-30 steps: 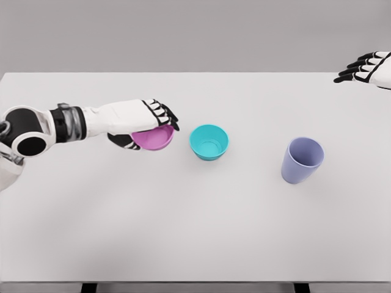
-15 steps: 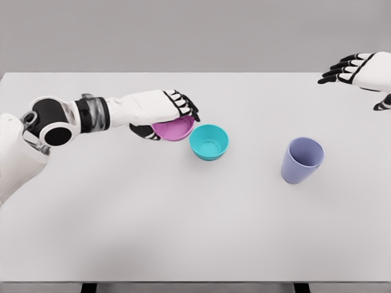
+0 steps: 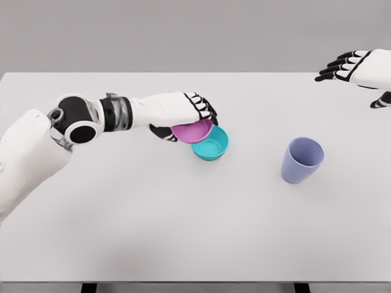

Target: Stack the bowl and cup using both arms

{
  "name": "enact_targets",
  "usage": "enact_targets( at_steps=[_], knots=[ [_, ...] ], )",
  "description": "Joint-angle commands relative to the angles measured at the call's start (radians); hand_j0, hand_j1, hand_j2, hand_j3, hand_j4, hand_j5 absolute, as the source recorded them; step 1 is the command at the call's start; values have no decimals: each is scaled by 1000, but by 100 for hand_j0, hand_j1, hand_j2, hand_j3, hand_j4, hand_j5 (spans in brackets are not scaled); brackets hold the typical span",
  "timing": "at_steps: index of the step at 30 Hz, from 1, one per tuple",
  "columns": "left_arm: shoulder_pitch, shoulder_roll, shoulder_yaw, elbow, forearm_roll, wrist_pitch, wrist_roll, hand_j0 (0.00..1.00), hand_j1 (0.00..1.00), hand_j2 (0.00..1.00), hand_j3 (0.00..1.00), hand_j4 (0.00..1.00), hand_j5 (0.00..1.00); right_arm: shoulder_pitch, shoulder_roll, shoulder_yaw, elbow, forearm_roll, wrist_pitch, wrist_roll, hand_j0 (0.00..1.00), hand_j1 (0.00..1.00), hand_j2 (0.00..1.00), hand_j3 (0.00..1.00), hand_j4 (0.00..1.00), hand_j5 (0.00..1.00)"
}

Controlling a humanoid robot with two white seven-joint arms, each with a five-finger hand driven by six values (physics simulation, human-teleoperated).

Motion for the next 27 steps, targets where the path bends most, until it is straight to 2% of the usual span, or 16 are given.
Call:
enact_targets(
  at_steps=[1, 10, 23, 27],
  knots=[
    [0, -17, -8, 10, -13, 2, 1, 63, 63, 63, 63, 63, 63, 0, 0, -1, 0, -4, 3, 0, 100, 100, 100, 100, 100, 100],
    [-28, -32, -56, 10, -24, 2, 1, 64, 64, 64, 64, 64, 64, -5, 5, 1, 0, -4, 3, 0, 100, 100, 100, 100, 100, 100],
    [-28, -68, -71, 15, -40, 4, 1, 64, 64, 64, 64, 64, 64, -5, 5, 1, 0, -4, 3, 0, 100, 100, 100, 100, 100, 100],
    [-35, -83, -73, 44, -48, -2, 1, 65, 65, 65, 65, 65, 65, -5, 5, -1, 0, -4, 3, 0, 100, 100, 100, 100, 100, 100]
  ],
)
